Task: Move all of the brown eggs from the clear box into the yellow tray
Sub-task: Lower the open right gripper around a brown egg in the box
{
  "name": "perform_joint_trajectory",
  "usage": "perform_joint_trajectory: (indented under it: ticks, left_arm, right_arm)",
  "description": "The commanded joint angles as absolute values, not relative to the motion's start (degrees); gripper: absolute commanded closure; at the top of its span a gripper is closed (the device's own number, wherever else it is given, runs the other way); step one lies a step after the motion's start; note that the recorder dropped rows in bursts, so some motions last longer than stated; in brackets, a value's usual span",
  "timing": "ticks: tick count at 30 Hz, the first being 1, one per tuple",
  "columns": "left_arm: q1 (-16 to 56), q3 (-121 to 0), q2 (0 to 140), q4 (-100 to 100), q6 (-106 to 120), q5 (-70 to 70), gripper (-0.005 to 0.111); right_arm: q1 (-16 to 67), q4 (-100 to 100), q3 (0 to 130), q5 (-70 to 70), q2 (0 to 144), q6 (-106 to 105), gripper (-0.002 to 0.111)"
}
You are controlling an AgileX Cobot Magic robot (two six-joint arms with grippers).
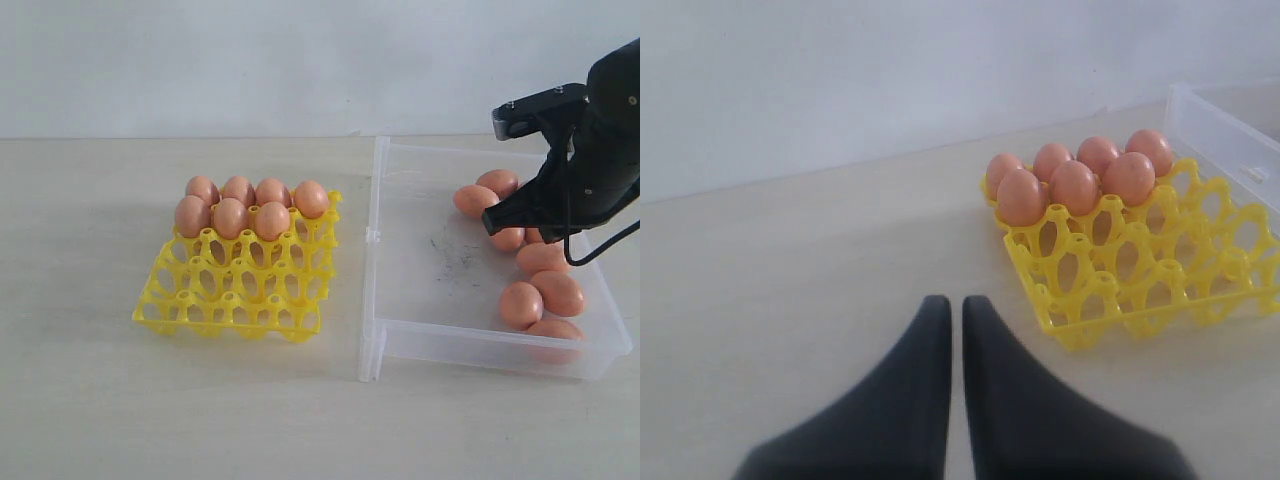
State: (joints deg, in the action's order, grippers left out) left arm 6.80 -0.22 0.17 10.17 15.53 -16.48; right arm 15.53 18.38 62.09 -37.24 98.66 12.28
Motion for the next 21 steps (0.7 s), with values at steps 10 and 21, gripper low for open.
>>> perform_joint_trajectory:
  ticks: [10,21]
  left_arm:
    - [7.14,0.00,0.00,10.09,15.54,-16.25,0.103]
    - [7.14,0.00,0.00,10.09,15.54,-16.25,0.103]
  right_arm:
    - [15.29,18.25,62.41,-37.56,98.47,11.11,0.108]
    - [15.29,18.25,62.41,-37.46,98.47,10.22,0.108]
